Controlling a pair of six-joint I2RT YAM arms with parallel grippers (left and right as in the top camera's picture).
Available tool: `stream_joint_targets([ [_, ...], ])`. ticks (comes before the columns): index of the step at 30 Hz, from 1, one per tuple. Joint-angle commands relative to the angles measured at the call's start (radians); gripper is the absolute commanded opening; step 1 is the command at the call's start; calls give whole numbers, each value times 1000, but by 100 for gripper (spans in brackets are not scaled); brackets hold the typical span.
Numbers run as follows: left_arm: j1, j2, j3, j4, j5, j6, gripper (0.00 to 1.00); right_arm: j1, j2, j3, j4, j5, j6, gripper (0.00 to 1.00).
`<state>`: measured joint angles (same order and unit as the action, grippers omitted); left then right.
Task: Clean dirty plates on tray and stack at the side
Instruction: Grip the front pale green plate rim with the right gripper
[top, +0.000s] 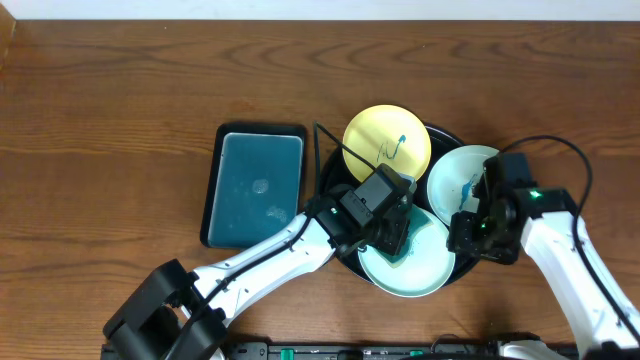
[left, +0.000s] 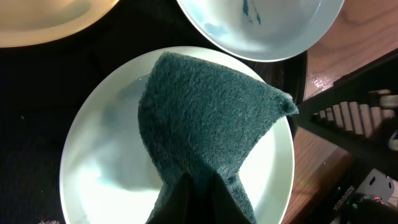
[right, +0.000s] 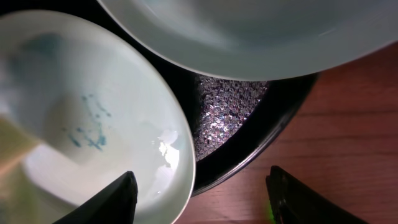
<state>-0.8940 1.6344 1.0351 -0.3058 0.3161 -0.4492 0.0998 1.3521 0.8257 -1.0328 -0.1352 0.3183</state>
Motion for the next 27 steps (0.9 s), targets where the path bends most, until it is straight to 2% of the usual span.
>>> stream_joint_targets([
  [1,0,3,24,5,12,-9,7,-1,51,-2,10,-13,-13,63],
  [5,0,3,24,5,5,-9,8,-1,106,-13,35,-16,-13,54],
  [7,0,3,23,5,5,-9,8,-1,123,-15,47,-20,-13,36],
  [9,0,3,23,5,5,-9,7,0,135,-16,60,-32,-13,30],
  [21,0,3,23,5,4,-9,7,0,154,-44,121,-76,-12,26],
  [23,0,3,23,5,4,-9,8,0,154,-67,154,-78,-12,23],
  [27,0,3,23,5,4,-9,8,0,154,-119,223,-126,-12,8],
])
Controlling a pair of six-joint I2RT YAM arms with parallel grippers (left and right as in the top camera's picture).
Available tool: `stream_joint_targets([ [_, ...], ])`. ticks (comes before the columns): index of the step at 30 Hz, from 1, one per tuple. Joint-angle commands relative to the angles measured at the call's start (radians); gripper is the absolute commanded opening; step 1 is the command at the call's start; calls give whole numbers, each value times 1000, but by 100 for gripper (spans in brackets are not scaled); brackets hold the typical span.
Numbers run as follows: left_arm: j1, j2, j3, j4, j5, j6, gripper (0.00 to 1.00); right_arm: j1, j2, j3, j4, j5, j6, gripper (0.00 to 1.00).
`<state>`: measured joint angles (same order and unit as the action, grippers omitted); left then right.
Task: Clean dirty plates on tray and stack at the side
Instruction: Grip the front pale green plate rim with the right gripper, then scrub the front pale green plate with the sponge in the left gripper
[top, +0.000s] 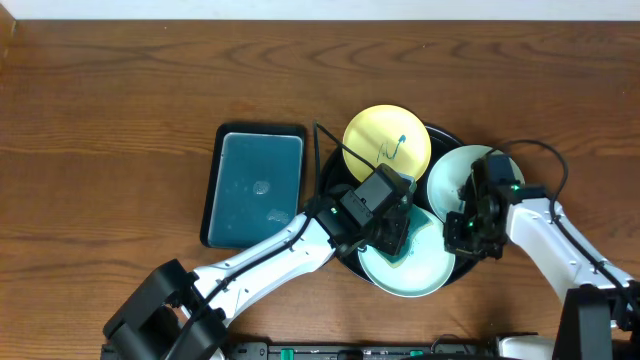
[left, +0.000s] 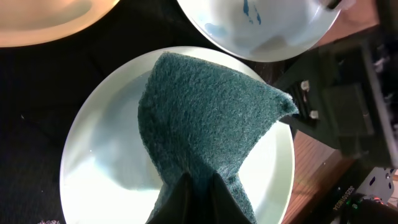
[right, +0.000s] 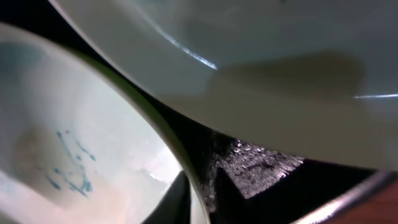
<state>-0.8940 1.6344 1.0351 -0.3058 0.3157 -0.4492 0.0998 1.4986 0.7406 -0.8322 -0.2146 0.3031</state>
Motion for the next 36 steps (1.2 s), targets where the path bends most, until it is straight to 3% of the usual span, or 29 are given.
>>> stream_joint_targets([
  [1,0,3,23,5,5,-9,8,0,8,-45,37,-66,3,5],
  [22,0,28,13,-6,-182,-10,8,13,8,-79,150,-186,11,1],
  [36,-27,202,13,67,-283,-53,8,46,8,-79,166,-186,15,1],
])
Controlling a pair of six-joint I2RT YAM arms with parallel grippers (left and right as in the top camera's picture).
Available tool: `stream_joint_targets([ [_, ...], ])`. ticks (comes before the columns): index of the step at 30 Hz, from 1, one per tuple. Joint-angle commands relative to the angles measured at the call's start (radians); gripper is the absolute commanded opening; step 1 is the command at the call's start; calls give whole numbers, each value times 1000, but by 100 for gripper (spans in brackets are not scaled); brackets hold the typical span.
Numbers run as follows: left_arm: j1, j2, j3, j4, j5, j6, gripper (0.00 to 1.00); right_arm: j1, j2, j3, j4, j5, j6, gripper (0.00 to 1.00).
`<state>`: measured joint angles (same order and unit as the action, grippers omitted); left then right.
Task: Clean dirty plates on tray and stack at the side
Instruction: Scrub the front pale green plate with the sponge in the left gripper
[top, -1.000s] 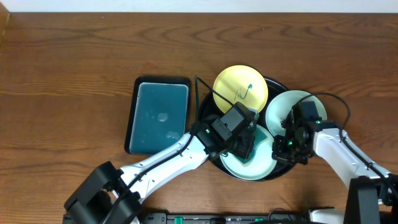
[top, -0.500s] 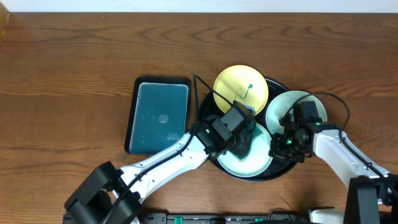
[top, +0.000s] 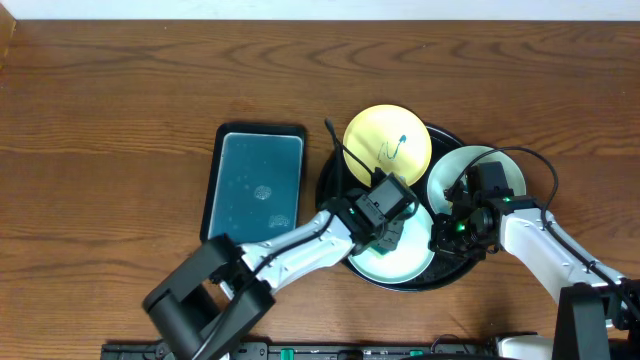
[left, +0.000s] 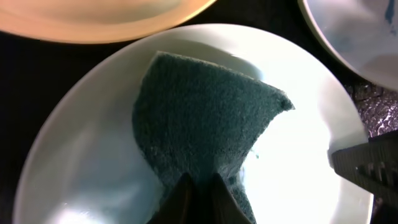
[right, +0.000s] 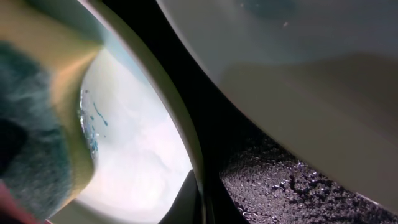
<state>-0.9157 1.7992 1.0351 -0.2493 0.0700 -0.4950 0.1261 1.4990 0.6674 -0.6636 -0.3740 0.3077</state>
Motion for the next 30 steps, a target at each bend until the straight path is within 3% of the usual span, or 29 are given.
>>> stream_joint_targets([
  [1,-7,47,13,13,-37,-8,8,20,8,-6,-3,-26,11,1],
  [8,-45,75,13,-18,-36,-8,8,20,8,-6,-5,-26,11,1],
  [18,-141,60,16,-14,74,-8,7,20,8,-8,-5,-19,11,1],
  [30,-154,54,16,-37,125,-8,8,20,8,-8,-6,-19,11,1],
])
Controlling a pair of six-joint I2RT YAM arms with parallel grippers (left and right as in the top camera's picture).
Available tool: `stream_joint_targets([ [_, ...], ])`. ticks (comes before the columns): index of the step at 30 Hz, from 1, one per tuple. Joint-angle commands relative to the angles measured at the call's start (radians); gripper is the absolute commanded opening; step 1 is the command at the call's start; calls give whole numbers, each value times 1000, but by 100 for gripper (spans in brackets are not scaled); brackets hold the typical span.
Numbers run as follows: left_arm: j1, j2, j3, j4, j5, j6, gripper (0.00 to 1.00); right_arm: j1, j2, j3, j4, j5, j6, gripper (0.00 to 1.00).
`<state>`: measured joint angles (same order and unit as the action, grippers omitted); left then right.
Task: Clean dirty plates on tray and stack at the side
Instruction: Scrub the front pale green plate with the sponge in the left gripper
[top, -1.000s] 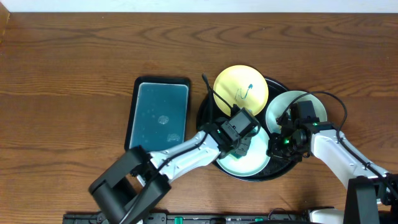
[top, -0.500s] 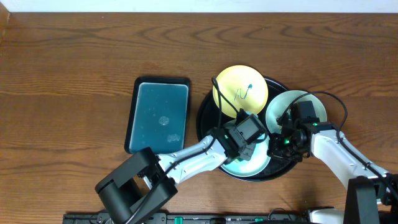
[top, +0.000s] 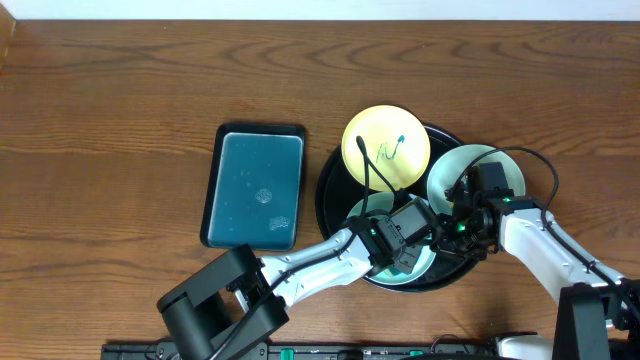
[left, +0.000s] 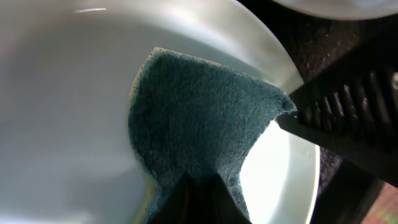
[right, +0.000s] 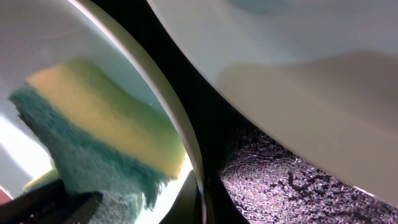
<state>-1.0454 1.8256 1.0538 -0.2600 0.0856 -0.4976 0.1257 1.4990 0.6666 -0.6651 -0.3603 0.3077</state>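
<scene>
A black round tray (top: 335, 190) holds a yellow plate (top: 387, 147) with a blue scribble, a white plate (top: 480, 165) at the right and a pale front plate (top: 372, 215). My left gripper (top: 405, 250) is shut on a green-and-yellow sponge (left: 199, 118) that lies pressed on the front plate (left: 74, 93) near its right rim. My right gripper (top: 452, 235) is shut on that plate's right rim (right: 198, 168); its dark fingers (left: 348, 118) show just beyond the sponge. From the right wrist the sponge (right: 106, 140) lies inside the plate.
A dark rectangular tray of bluish water (top: 255, 185) stands left of the round tray. The white plate (right: 298, 62) overhangs the right gripper. Rough black tray floor (right: 267, 174) shows between the plates. Bare wooden table (top: 120, 120) lies all around.
My left gripper has moved the sponge from the middle of the front plate to its right side, close to the right gripper's fingers. The right gripper still pinches the rim.
My left gripper held the sponge on the front plate while my right gripper stood open at the tray's right edge. Then the right fingers were at a plate rim inside the tray. Then they were shut on the front plate's rim, and the sponge has since shifted across that plate.
</scene>
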Motion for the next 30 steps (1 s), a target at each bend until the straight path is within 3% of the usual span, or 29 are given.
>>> stream_joint_targets([
  [1,-21,27,-2,-26,96,-5,7,20,8,-7,-4,-33,10,1],
  [7,31,27,-2,-19,-84,-5,7,20,8,-7,-8,-33,10,1],
  [11,101,27,-2,-11,-129,-5,7,20,8,-7,-7,-33,10,1],
  [18,221,27,-2,-35,-127,-5,8,20,8,-7,-8,-33,10,1],
  [25,243,27,-2,-103,-118,-6,7,20,8,-7,-8,-33,10,1],
  [30,243,27,-2,-143,31,-83,8,20,8,-7,-8,-33,10,1],
])
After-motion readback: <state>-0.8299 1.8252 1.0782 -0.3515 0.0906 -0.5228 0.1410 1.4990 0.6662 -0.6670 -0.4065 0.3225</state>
